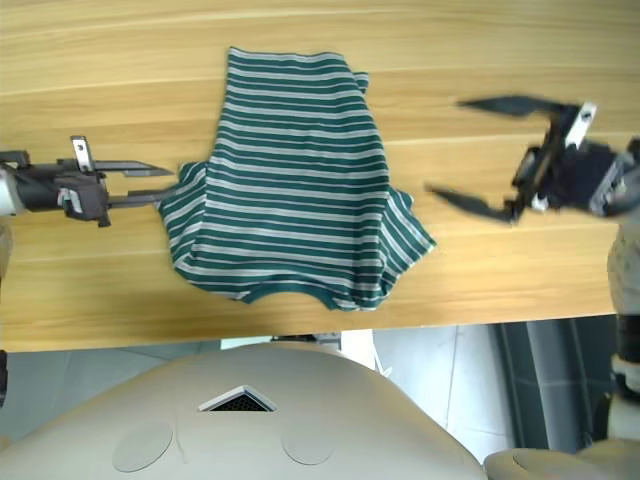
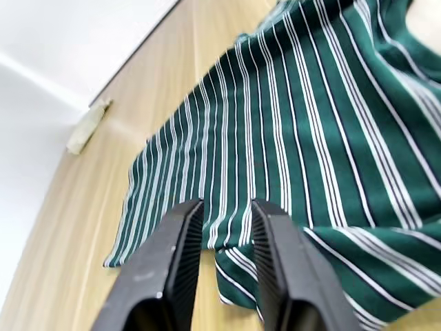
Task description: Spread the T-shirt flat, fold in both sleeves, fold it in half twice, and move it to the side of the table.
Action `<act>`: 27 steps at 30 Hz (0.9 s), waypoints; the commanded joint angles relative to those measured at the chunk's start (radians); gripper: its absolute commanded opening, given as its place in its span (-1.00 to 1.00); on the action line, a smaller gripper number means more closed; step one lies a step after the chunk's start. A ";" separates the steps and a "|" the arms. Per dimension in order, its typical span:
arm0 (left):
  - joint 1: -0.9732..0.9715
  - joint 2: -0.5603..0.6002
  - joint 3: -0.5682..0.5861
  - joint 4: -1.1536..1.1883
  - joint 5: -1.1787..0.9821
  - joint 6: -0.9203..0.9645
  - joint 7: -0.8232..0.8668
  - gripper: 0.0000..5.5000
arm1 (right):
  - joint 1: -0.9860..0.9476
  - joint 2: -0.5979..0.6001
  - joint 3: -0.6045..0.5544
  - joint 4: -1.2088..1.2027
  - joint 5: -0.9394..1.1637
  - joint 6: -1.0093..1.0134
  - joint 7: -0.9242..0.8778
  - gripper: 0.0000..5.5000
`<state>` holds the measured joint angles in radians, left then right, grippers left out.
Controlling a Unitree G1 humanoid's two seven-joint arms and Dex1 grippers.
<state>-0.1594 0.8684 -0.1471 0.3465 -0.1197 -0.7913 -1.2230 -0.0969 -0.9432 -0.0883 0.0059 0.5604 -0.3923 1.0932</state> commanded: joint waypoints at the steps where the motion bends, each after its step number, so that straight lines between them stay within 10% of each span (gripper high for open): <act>1: -0.011 -0.043 -0.077 0.106 0.168 -0.077 0.052 -0.78 | -0.331 0.186 0.144 0.260 -0.402 0.025 -0.277 0.19; 17: 0.195 0.170 -0.282 0.079 0.338 -0.163 0.045 -1.00 | -0.903 0.556 0.381 1.245 -0.932 0.057 -0.729 -0.99; 27: 0.266 0.235 -0.311 -0.068 0.311 -0.125 0.080 -1.00 | -0.879 0.684 0.315 1.270 -0.816 -0.011 -0.421 -0.99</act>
<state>0.0261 1.1150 -0.3768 0.2686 0.1012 -0.9709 -1.1017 -0.9671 -0.2800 0.2620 1.2702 -0.2957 -0.4034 0.6171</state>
